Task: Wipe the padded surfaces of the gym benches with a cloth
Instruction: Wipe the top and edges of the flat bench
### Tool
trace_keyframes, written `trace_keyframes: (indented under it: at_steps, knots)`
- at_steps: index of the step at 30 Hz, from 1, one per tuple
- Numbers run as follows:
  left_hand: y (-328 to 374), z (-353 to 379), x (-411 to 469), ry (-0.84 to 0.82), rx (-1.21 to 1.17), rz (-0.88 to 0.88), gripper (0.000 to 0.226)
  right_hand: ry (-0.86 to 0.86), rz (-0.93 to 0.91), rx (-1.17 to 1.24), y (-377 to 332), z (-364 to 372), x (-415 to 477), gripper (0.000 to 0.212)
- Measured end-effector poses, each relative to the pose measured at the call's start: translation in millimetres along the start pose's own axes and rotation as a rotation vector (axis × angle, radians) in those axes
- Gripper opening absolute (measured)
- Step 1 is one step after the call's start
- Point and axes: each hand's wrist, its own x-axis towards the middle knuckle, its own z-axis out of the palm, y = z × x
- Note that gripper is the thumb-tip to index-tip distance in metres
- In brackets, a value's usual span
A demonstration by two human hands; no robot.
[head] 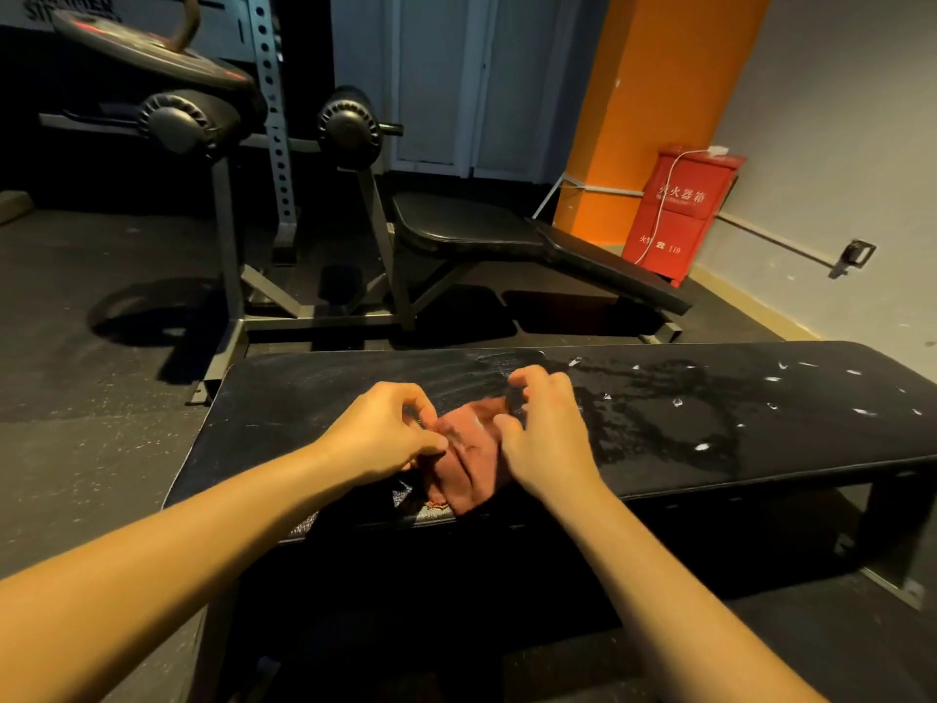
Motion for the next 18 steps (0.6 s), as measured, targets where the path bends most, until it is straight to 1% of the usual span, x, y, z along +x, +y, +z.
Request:
trace_keyframes:
  at_steps: [1, 3, 5, 7, 9, 11, 12, 13, 14, 15, 16, 17, 18]
  knots:
    - [-6, -1, 2, 0.015, 0.095, 0.007, 0.017, -0.025, -0.045, -0.103, 2, 13, -6, 0.040]
    - [-17, -9, 3, 0.089, 0.244, 0.017, 0.016, -0.105, -0.126, -0.288, 3, 41, -19, 0.054]
    - [-25, -17, 4, 0.189, 0.258, 0.014, 0.017, -0.150, -0.147, -0.397, 3, 67, -29, 0.063]
    - [-31, -21, 6, 0.244, 0.202, 0.002, 0.017, -0.149, -0.161, -0.395, -5, 82, -36, 0.061]
    - [-35, -21, 6, 0.244, 0.186, -0.010, 0.016, -0.174, -0.280, -0.432, -20, 91, -53, 0.058]
    - [-40, -20, 8, 0.236, 0.208, -0.005, 0.014, -0.181, -0.434, -0.508, -24, 84, -64, 0.057]
    - [-42, -20, 8, 0.232, 0.223, 0.000, 0.013, -0.145, -0.487, -0.538, -19, 73, -61, 0.051]
    - [-43, -20, 8, 0.222, 0.237, 0.004, 0.013, -0.072, -0.504, -0.561, -8, 60, -52, 0.047]
    - [-44, -21, 9, 0.205, 0.247, 0.005, 0.013, 0.023, -0.470, -0.574, 7, 46, -42, 0.052]
    - [-45, -20, 9, 0.186, 0.255, 0.009, 0.013, 0.079, -0.383, -0.590, 26, 32, -28, 0.064]
    - [-47, -19, 8, 0.172, 0.267, 0.020, 0.013, 0.044, -0.242, -0.627, 41, 19, -16, 0.075]
    - [-48, -18, 8, 0.165, 0.284, 0.035, 0.012, -0.022, -0.100, -0.664, 55, 13, -6, 0.079]
    - [-49, -16, 7, 0.163, 0.305, 0.046, 0.011, -0.072, 0.017, -0.666, 61, 12, 1, 0.075]
